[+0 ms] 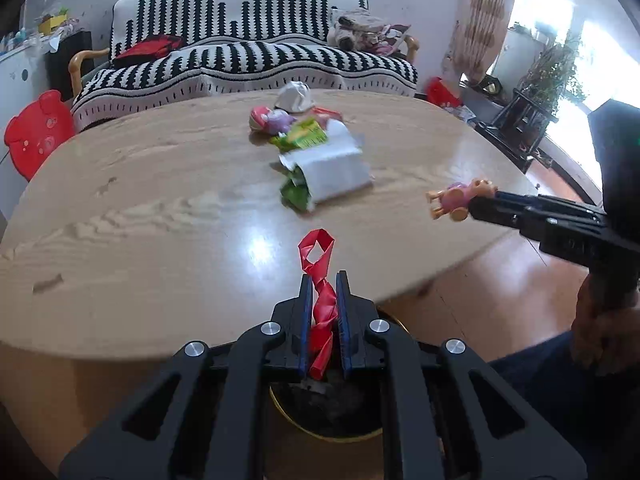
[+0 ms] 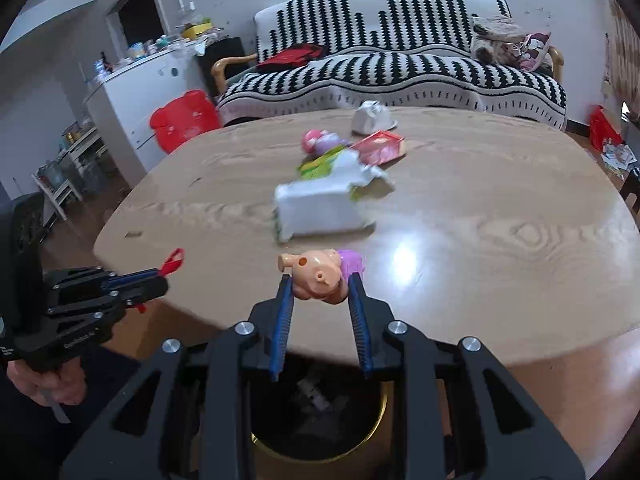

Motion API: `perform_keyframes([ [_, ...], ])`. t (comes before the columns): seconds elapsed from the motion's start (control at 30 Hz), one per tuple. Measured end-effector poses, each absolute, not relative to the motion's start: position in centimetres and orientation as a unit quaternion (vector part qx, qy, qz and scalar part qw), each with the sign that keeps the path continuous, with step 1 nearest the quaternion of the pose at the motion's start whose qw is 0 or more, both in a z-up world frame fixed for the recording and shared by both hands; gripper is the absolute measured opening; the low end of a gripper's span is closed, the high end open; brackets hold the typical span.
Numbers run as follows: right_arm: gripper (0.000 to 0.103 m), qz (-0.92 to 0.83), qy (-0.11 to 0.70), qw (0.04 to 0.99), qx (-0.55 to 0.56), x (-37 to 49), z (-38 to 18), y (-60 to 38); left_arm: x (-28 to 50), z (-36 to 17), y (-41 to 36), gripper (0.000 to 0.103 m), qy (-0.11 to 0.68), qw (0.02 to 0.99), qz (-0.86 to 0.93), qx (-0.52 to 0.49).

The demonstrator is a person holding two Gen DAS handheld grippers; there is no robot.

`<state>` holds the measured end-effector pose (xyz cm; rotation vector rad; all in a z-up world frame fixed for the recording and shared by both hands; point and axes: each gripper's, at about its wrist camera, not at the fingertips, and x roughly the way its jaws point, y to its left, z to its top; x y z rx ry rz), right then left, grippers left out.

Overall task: Collect trash
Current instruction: 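Carry the balloon and doll over the black bin and open both grippers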

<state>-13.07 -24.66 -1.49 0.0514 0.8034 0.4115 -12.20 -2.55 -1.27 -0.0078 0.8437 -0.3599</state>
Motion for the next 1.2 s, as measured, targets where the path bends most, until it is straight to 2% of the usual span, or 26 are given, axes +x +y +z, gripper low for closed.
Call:
perform_keyframes([
  [0.27, 0.028, 0.223, 0.425, 0.877, 0.014, -19.0, -4.9, -22.5, -16.7, -4.3, -3.3, 0.011, 0.433, 0.881, -0.192, -0.002],
  [0.67, 0.028, 0.185, 0.502, 0.843, 0.055, -15.8, -9.6, -23.2, -14.8, -8.7, -4.6, 0.011, 0.484, 0.858, -0.173, 0.005],
  [1.2, 0.028, 0.183, 0.510, 0.838, 0.070, -14.9, -10.0, -23.5, -14.6, -9.0, -5.2, 0.011, 0.487, 0.855, -0.178, 0.007],
])
